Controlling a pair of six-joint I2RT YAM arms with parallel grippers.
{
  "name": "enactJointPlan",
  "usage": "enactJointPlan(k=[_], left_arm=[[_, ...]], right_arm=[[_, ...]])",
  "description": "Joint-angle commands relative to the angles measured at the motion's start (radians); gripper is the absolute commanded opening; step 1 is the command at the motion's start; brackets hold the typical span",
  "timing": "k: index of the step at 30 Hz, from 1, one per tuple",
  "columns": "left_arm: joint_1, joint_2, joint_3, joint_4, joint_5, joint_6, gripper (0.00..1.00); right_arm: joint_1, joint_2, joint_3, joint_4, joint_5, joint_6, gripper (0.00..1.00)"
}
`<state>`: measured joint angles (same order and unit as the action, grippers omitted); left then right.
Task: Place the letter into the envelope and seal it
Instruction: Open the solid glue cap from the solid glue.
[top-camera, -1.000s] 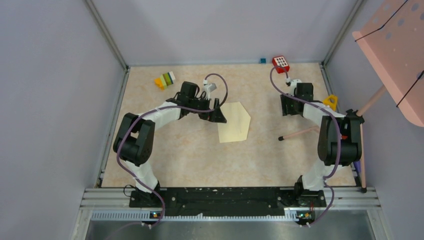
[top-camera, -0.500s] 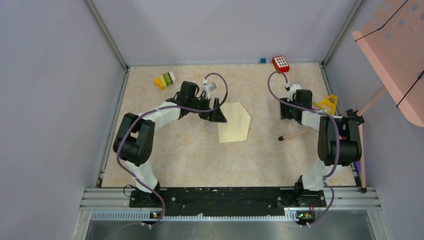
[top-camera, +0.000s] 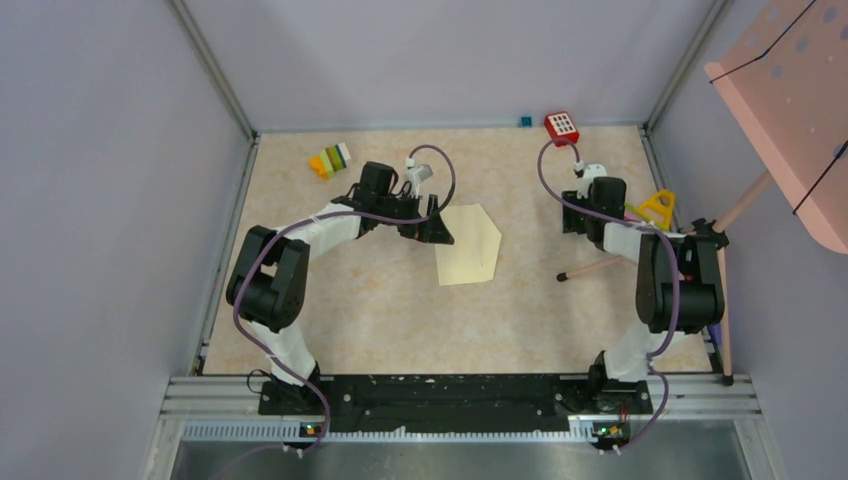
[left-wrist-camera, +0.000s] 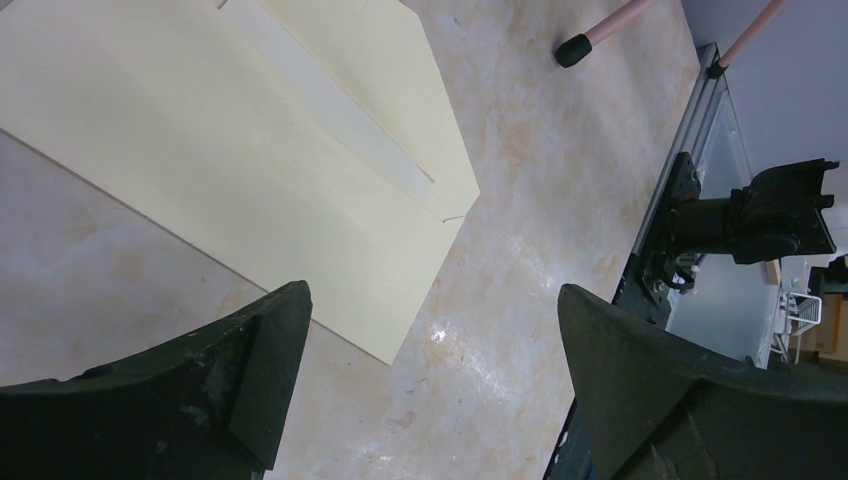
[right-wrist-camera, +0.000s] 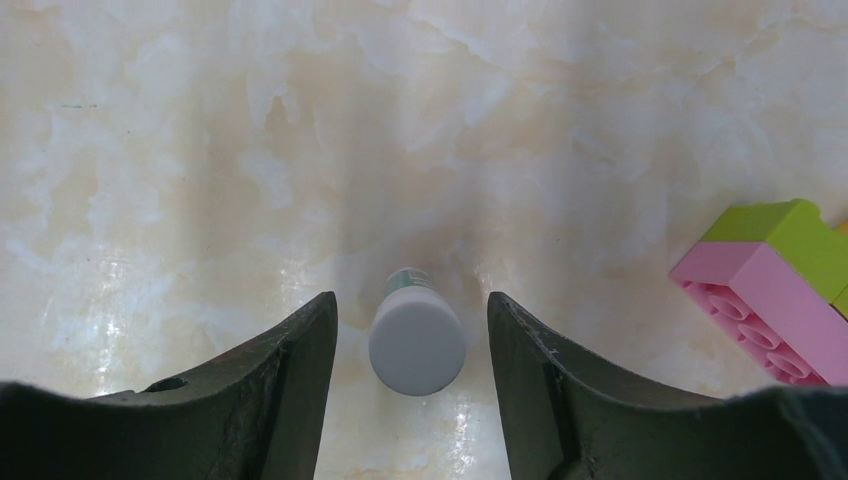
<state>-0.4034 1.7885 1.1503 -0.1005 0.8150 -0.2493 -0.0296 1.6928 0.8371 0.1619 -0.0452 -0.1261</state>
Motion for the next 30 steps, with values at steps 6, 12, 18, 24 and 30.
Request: enactJointPlan(k=[6, 12, 18, 24, 30], left_arm=[[0.005, -0.043, 0.003, 0.048, 0.021, -0.004, 0.99], [0.005, -0.044, 0.006, 0.051, 0.024, -0.008, 0.98], [0.005, -0.044, 0.014, 0.045, 0.026, -0.009, 0.98], [0.004, -0.046, 0.026, 0.032, 0.028, -0.001, 0.98], [0.006, -0.071, 0.112, -0.085, 0.057, 0.121, 0.98]], right_arm=[[-0.005, -0.112, 0.015, 0.022, 0.016, 0.034, 0.56], [-0.005, -0.101, 0.019, 0.02, 0.007, 0.035, 0.52], [-0.006, -0.098, 0.02, 0.041, 0.002, 0.022, 0.3], [-0.005, -0.113, 0.029, 0.036, -0.013, 0.003, 0.11], [-0.005, -0.223, 0.104, -0.081, -0.177, -0.006, 0.06]])
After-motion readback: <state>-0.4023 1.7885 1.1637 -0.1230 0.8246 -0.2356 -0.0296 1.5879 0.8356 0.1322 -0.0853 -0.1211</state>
